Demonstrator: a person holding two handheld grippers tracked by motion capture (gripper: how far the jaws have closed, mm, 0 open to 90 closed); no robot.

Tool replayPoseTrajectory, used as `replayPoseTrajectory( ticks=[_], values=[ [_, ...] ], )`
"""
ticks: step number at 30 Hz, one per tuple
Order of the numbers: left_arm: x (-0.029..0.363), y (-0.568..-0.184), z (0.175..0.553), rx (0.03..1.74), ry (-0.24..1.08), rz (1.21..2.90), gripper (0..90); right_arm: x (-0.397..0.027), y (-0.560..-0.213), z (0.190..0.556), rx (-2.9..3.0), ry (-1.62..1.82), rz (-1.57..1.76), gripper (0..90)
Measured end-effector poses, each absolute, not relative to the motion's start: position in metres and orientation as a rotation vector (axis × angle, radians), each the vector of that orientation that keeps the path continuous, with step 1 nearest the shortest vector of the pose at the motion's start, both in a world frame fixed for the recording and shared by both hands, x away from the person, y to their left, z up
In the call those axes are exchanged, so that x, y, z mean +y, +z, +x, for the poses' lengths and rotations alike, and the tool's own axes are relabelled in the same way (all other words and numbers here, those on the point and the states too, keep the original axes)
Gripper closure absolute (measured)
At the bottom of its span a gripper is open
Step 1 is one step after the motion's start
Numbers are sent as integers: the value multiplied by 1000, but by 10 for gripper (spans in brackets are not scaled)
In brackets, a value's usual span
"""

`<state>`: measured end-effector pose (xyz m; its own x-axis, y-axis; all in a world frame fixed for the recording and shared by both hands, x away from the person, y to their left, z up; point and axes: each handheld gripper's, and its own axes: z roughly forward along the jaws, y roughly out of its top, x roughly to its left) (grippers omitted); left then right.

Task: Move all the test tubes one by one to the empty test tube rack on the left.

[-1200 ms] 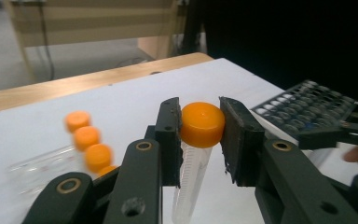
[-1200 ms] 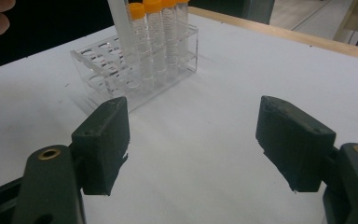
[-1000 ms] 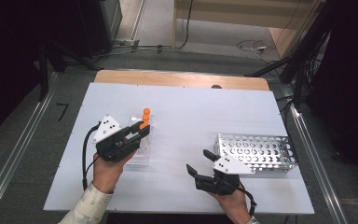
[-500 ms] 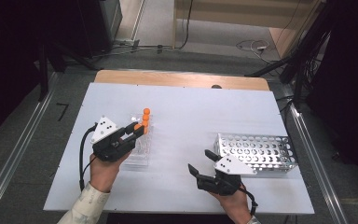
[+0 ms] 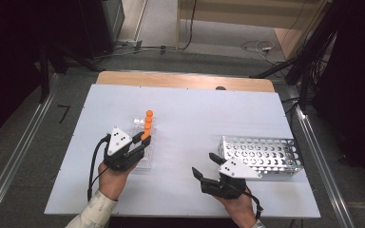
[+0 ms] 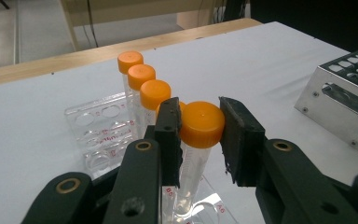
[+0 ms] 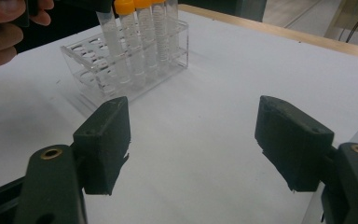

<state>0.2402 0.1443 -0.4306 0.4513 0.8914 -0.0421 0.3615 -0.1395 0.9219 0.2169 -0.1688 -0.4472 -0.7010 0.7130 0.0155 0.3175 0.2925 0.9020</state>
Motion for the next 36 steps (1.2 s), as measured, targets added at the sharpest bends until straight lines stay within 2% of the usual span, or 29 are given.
replayPoseTrajectory(
  ticks=[4, 9, 18, 22, 36],
  values=[
    [145, -433, 240, 1100, 678, 1707, 683, -169, -448, 217, 2176, 1379, 927, 250],
    [146, -433, 239, 1105, 660, 1704, 581, -171, -448, 219, 2166, 1380, 933, 250],
    [149, -430, 236, 1144, 664, 1671, 331, -177, -444, 226, 2137, 1387, 966, 250],
    [152, -432, 234, 1158, 655, 1649, 265, -179, -442, 230, 2134, 1381, 980, 244],
    [162, -437, 232, 1184, 671, 1624, 233, -188, -438, 242, 2096, 1352, 1017, 234]
  ],
)
